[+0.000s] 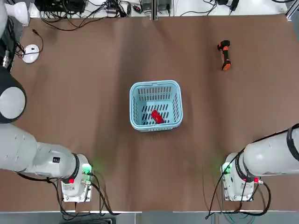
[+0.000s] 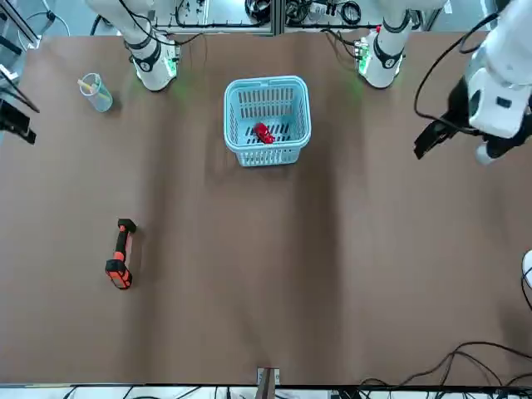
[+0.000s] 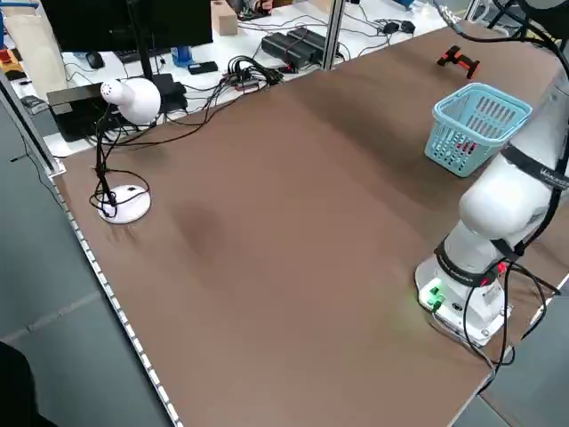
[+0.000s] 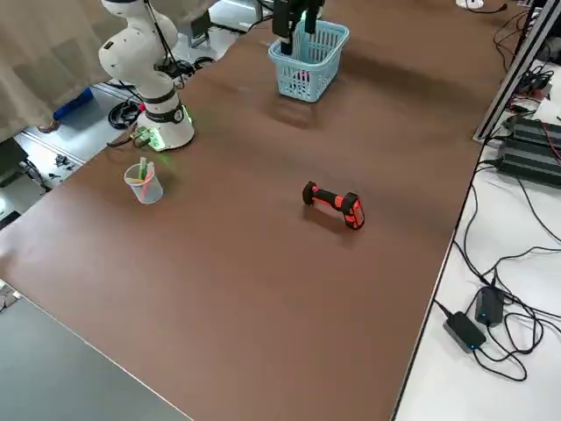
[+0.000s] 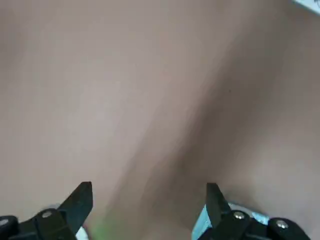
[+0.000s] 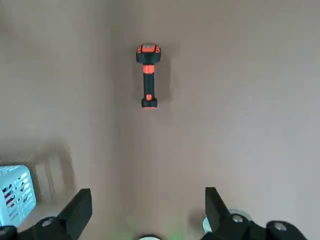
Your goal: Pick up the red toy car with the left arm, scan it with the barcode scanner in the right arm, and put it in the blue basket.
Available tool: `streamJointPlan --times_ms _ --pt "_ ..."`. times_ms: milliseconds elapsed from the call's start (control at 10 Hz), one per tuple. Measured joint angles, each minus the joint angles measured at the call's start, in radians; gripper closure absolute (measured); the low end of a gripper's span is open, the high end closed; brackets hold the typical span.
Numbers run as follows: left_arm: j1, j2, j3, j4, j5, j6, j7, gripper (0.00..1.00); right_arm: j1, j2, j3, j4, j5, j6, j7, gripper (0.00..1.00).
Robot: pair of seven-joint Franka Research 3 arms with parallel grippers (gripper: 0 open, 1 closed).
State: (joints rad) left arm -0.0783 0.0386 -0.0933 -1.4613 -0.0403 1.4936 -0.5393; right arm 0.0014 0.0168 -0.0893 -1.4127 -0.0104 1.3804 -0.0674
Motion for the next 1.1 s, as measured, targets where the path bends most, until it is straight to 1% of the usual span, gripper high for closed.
streamJointPlan --times_ms 200,300,500,700,800,900,1100 --pt "0.025 0.0 0.031 0.024 -0.02 -0.057 0.169 0.0 0.023 -0.065 0.001 -0.058 0.0 0.0 0.011 0.0" --pt "0.025 0.0 0.045 0.04 -0.022 -0.079 0.217 0.0 0.035 -0.092 0.002 -0.08 0.0 -0.001 0.022 0.0" --pt "0.011 0.002 0.045 0.049 -0.021 -0.084 0.228 0.0 0.04 -0.114 0.001 -0.1 0.0 -0.029 0.024 0.0" --pt "0.002 0.005 0.043 0.049 -0.021 -0.083 0.176 0.01 0.038 -0.115 -0.003 -0.101 0.0 -0.061 0.024 0.0" --pt "0.003 0.005 0.043 0.049 -0.021 -0.078 0.193 0.05 0.037 -0.115 -0.003 -0.101 0.0 -0.062 0.024 0.0" --pt "0.003 0.006 0.043 0.042 -0.02 -0.057 0.248 0.03 0.034 -0.115 -0.004 -0.101 0.0 -0.062 0.024 0.0" --pt "0.008 0.005 0.043 -0.007 -0.019 0.013 0.357 0.01 0.024 -0.116 -0.004 -0.1 0.0 -0.063 0.024 0.0"
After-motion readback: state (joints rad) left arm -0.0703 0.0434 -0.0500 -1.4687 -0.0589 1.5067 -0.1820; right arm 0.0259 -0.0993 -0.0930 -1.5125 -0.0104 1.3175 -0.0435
